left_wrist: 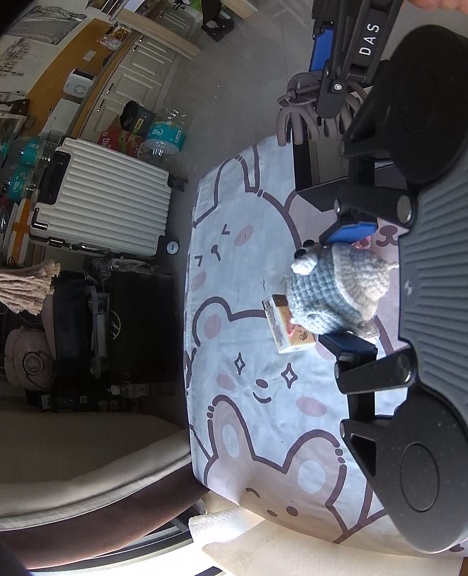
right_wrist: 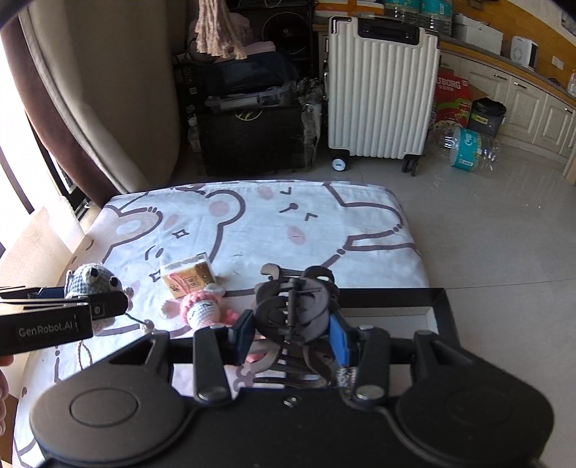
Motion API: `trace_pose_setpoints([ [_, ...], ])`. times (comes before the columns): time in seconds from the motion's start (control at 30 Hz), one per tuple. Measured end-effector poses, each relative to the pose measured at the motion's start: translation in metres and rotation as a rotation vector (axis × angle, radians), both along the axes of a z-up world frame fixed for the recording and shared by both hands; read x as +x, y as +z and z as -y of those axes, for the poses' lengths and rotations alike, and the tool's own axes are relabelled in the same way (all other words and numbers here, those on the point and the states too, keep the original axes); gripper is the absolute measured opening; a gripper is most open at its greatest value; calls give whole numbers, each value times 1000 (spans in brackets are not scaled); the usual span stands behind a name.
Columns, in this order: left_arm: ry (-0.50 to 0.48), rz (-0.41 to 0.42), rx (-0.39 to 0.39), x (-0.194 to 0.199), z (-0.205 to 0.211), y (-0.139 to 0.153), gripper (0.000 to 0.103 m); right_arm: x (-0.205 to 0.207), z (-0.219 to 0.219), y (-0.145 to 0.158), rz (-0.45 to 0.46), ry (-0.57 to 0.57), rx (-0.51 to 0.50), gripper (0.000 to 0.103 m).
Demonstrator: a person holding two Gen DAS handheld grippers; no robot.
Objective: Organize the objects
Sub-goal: 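Carry the claw clip with the right tool while the left tool carries the grey toy to the black box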
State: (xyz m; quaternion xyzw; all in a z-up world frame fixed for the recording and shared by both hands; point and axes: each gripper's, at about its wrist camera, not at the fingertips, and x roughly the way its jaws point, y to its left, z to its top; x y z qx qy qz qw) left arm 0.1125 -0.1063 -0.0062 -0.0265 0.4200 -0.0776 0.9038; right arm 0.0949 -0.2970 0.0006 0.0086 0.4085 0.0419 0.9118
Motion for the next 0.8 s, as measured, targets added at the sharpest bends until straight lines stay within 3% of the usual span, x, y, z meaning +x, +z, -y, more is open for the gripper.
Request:
trace_pose_setpoints([
  [0.53, -90, 12, -39, -1, 47, -2, 52, -12, 54, -1, 9, -84, -17, 45],
  [0.8, -133, 25, -99, 3, 64, -5, 52, -11, 71, -12, -13, -104, -24, 45],
])
